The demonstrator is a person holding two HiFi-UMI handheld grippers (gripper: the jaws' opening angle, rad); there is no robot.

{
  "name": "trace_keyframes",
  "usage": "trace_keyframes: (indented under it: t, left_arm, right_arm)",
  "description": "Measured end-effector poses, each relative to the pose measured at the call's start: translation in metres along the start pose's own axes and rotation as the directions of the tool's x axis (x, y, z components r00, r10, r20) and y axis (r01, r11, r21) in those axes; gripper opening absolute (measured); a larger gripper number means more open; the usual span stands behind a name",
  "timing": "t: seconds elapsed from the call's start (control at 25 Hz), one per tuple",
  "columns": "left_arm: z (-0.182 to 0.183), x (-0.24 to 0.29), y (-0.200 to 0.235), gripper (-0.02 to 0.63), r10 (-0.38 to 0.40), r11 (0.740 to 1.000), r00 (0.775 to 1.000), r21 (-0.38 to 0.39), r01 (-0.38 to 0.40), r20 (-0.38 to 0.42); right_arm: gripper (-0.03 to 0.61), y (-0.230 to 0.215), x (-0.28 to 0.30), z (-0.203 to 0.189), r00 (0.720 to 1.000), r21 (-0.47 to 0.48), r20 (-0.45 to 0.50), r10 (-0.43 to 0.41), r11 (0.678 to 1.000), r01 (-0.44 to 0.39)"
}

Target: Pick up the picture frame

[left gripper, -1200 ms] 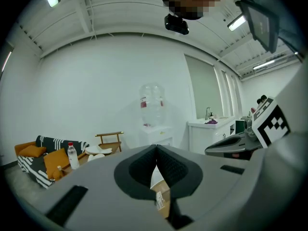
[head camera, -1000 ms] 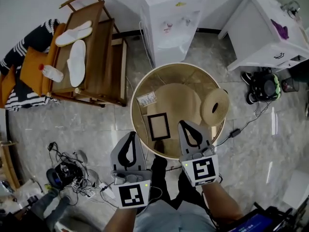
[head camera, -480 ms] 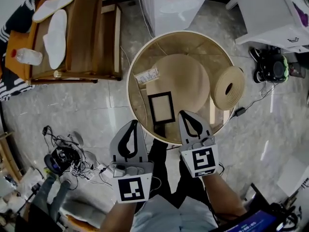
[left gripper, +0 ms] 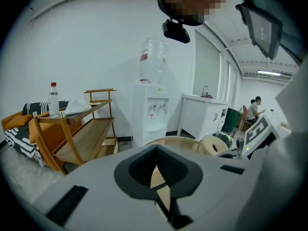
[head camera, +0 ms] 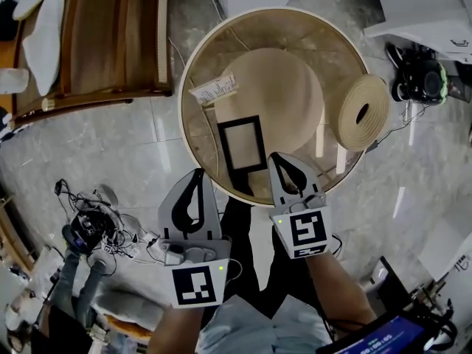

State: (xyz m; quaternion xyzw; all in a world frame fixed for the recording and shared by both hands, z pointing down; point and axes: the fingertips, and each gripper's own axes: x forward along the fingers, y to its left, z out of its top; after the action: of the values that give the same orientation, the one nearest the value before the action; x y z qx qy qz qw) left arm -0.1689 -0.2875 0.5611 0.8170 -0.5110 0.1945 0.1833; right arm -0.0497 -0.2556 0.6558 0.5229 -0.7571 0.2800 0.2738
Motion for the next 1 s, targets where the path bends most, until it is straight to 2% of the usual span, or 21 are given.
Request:
trace_keyframes:
  t: [0.32,0.6,1.0]
  left_arm:
    - [-0.033,0.016,0.007,0.015,-0.009,1.0,0.999,-0.021,0.009,-0.039]
    - [-0.057,0.025,0.01,0.015,-0.015,0.999,0.997,-0.032,0.013,-0.072]
    - [-0.087,0.033,0.013,0.015,-0.025,0.999,0.993,-0.048,0.02,-0.114]
  right_arm:
    - [0.031,-0.002,0.023,-0.036,0.998,0.038,-0.055,0.005,0.999,-0.003]
    - [0.111,0.0,0.044,-0.063,0.995,0.07,-0.095,0.038,0.997,-0.031]
    - [0.114,-0.002,0.065,-0.096,0.989,0.083,-0.143,0.031,0.996,-0.019]
